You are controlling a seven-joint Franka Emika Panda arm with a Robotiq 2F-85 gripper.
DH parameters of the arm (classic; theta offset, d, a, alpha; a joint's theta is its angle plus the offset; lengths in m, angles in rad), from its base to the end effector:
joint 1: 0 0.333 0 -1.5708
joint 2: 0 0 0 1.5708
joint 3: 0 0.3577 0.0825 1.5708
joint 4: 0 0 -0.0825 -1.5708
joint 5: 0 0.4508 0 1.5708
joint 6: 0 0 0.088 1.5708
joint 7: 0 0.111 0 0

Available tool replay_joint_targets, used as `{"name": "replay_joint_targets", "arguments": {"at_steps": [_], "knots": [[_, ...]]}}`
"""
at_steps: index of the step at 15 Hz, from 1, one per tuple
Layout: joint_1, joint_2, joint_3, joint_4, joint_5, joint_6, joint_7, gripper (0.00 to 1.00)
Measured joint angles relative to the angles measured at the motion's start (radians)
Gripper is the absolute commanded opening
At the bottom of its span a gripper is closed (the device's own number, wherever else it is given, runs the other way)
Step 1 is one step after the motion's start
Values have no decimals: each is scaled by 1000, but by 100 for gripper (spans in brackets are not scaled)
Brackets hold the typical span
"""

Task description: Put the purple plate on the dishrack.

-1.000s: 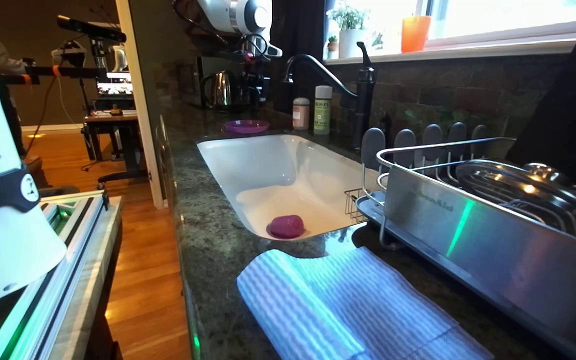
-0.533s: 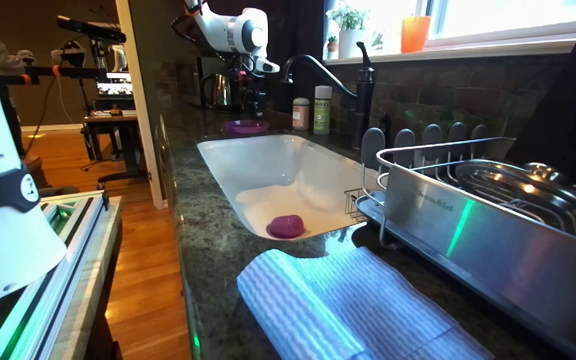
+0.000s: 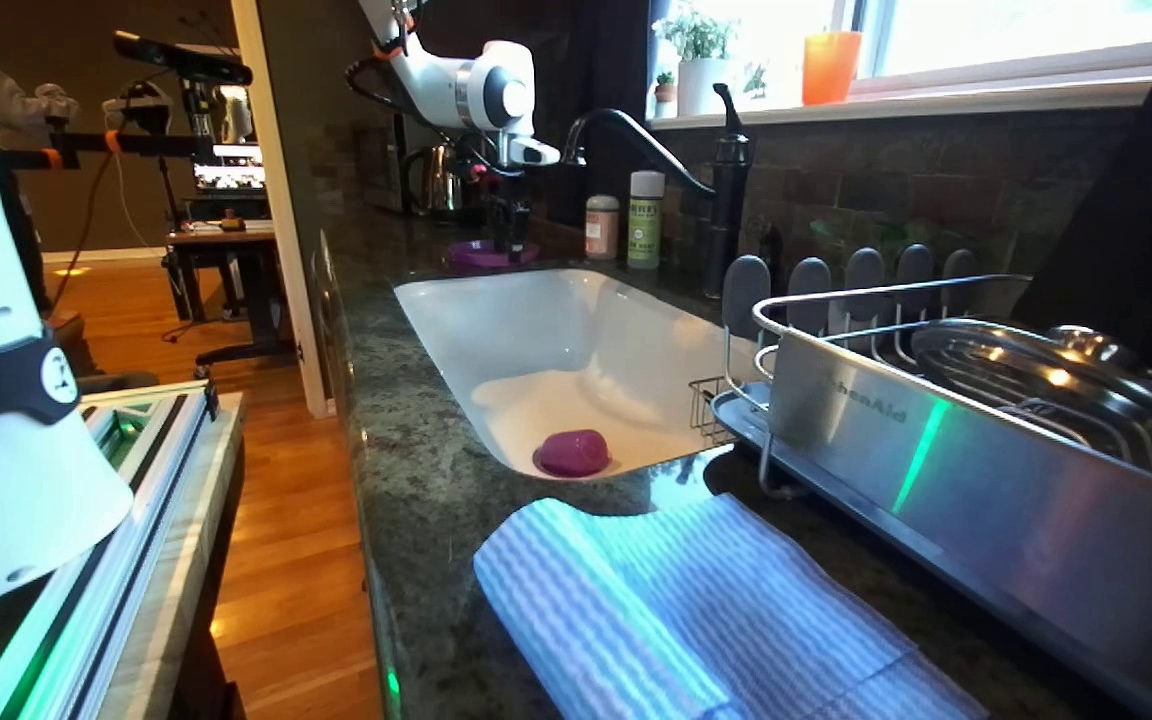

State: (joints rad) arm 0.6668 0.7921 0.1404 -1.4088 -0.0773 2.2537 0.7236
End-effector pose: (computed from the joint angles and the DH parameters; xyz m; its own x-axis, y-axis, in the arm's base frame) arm 0.5851 0.5742 0.2248 0.9961 0.0854 0.0210 0.0867 -0.9939 -0.0680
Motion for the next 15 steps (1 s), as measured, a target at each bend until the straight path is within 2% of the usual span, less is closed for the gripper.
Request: {"name": "replay_joint_targets", "arguments": {"at_steps": [4,7,15], "knots": [[0,25,-15,4,1,32,33,18],[1,41,-20,18,1,46,43,0],[13,42,-32,59,0,101,43,1]]}}
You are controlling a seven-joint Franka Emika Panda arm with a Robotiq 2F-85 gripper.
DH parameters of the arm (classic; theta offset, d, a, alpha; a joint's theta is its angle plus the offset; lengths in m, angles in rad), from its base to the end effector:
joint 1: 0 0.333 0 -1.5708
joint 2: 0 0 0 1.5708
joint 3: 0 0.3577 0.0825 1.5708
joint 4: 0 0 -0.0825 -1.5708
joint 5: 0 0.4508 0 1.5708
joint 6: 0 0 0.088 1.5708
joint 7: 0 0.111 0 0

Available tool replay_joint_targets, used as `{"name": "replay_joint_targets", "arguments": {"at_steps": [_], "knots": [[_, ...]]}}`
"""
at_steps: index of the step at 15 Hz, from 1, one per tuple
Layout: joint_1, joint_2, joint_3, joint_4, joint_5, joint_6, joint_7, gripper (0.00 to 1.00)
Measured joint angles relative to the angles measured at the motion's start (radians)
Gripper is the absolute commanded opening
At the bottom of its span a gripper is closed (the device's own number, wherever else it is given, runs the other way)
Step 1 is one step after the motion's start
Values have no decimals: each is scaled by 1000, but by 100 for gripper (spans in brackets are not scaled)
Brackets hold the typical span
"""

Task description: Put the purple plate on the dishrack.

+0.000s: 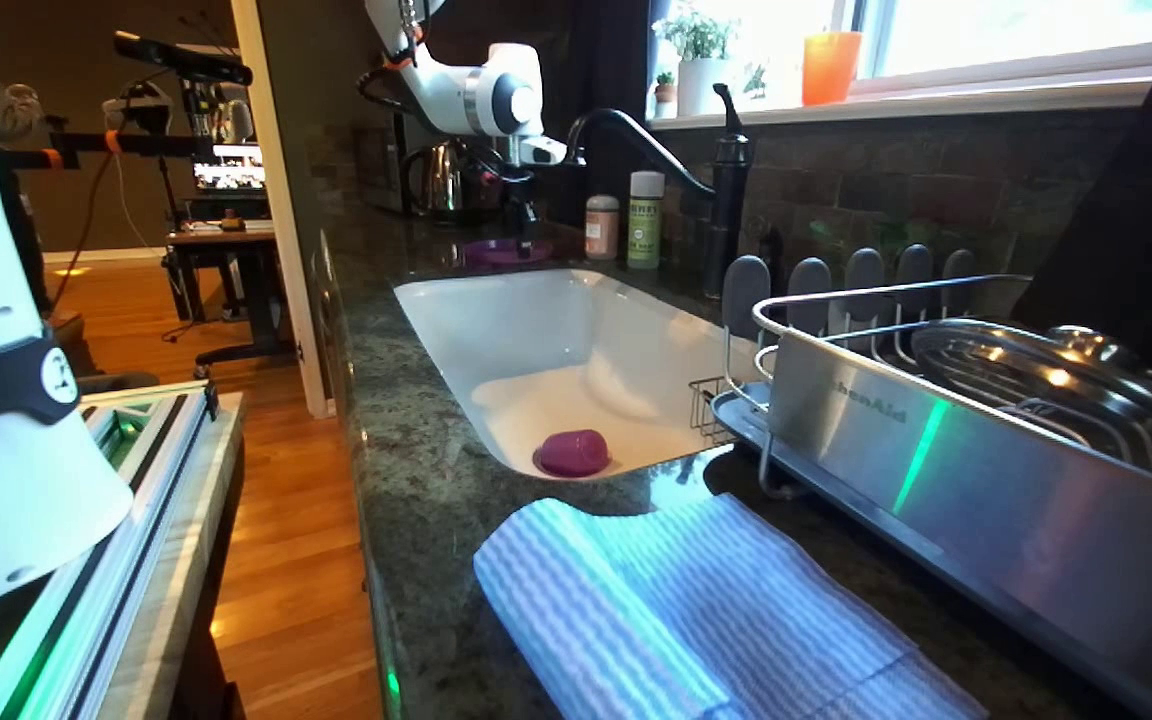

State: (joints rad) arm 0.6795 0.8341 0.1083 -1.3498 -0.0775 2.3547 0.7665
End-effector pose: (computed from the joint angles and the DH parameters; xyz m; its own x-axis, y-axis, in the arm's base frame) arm 0.6102 0.5809 0.2286 0.9932 0.0210 0.1145 0.0363 -0.9904 -0.1333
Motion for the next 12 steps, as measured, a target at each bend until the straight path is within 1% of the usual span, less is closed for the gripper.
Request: {"name": "replay_joint_targets", "arguments": {"at_steps": [3,6,10,12], "knots": [[2,-5,10,1,-2,49,-27,1],[2,-45,28,-8,-13,73,-99,1],[0,-172,34,-83,-14,58,-151,1],[-3,-236,33,-117,-16,-10,-170,1]]}}
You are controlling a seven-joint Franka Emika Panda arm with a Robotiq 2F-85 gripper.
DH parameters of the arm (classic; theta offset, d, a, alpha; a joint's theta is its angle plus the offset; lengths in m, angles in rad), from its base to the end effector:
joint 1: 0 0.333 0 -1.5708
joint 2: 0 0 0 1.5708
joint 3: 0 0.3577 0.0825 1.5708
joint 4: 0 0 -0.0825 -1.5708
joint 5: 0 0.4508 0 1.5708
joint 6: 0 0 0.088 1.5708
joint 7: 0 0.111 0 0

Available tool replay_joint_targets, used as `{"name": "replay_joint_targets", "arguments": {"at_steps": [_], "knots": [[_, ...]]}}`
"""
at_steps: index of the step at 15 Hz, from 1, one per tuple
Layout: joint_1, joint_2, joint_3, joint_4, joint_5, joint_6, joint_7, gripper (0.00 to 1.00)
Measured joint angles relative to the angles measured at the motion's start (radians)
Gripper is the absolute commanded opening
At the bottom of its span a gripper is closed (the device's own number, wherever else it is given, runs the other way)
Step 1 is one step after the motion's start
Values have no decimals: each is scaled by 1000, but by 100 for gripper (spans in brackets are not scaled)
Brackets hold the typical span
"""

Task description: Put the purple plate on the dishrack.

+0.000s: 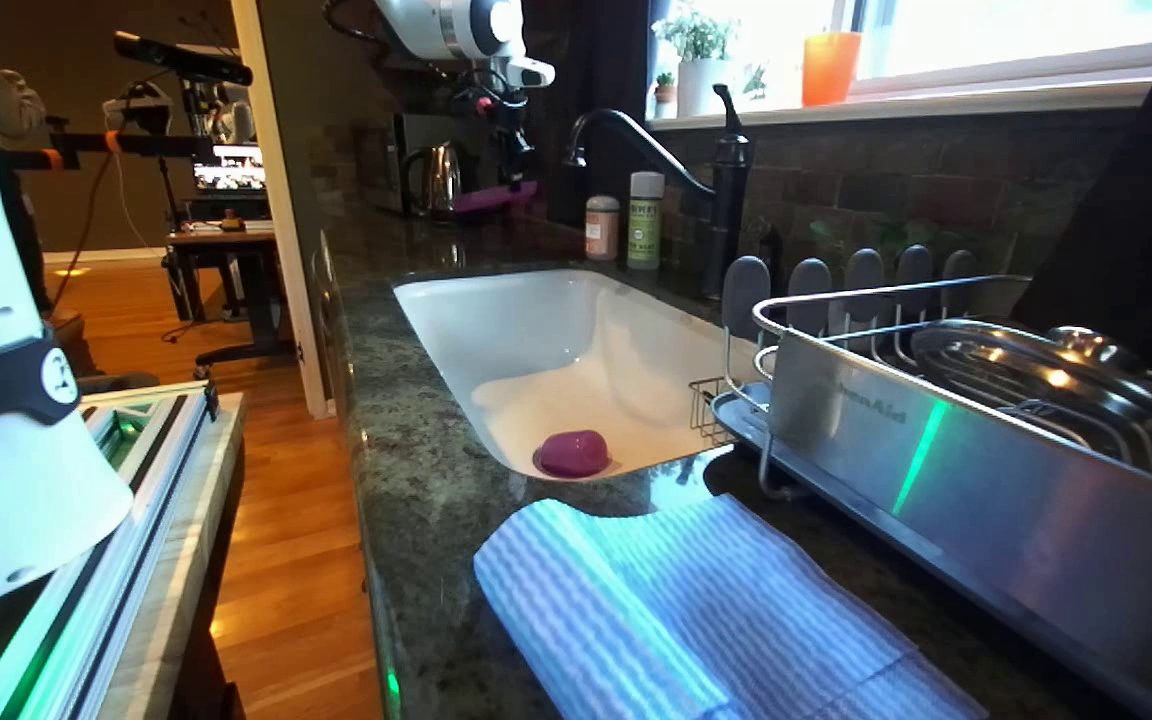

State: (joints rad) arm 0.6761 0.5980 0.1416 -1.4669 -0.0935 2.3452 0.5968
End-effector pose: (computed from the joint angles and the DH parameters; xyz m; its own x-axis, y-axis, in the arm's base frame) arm 0.5786 0.5822 0.3624 0.9481 0.2136 0.2356 0.2539 -0.9545 -0.1564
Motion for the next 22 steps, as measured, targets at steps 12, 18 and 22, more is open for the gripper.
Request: {"name": "replay_joint_targets", "arguments": {"at_steps": [12,18,22], "knots": [[-82,-396,-9,-103,-84,-796,114,1],[-147,-421,41,-125,-88,-780,126,1],[-191,-440,65,-133,-93,-653,173,1]]}}
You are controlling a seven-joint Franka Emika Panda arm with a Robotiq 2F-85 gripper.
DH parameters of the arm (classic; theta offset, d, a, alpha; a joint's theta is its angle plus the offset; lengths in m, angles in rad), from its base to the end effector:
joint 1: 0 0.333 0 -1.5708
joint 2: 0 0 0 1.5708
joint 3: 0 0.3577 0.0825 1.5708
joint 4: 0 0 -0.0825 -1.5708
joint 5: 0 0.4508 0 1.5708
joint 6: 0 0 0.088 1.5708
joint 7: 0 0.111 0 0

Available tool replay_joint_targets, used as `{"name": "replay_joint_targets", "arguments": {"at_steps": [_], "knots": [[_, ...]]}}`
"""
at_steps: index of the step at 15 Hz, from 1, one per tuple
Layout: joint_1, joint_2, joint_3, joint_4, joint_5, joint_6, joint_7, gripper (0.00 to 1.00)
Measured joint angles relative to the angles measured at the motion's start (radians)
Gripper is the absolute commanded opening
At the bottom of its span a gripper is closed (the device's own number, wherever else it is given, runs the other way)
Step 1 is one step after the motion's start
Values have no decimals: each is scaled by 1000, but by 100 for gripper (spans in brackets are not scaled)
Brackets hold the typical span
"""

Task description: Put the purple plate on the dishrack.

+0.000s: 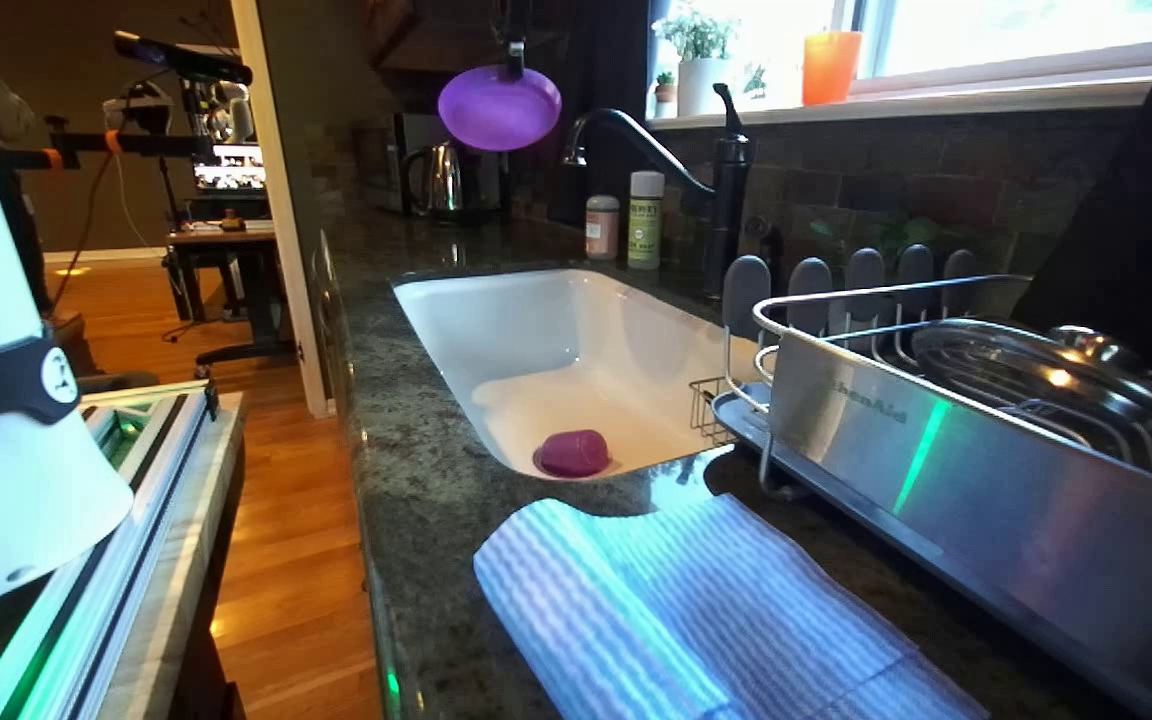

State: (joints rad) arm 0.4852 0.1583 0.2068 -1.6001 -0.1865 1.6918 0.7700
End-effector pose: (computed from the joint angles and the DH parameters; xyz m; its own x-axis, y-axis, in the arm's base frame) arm 0.5380 0.4103 0.5568 0.9972 -0.0465 0.0583 -0.0549 -0.9867 0.1529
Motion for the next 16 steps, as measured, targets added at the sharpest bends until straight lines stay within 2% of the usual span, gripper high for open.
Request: {"name": "replay_joint_targets", "arguments": {"at_steps": [3,6,11,16], "knots": [[-40,-93,1,-39,-7,66,62,1],[-76,-224,14,-91,-46,55,132,1],[-170,-421,56,-125,-118,-211,171,1],[-294,-462,59,-127,-188,-425,179,1]]}}
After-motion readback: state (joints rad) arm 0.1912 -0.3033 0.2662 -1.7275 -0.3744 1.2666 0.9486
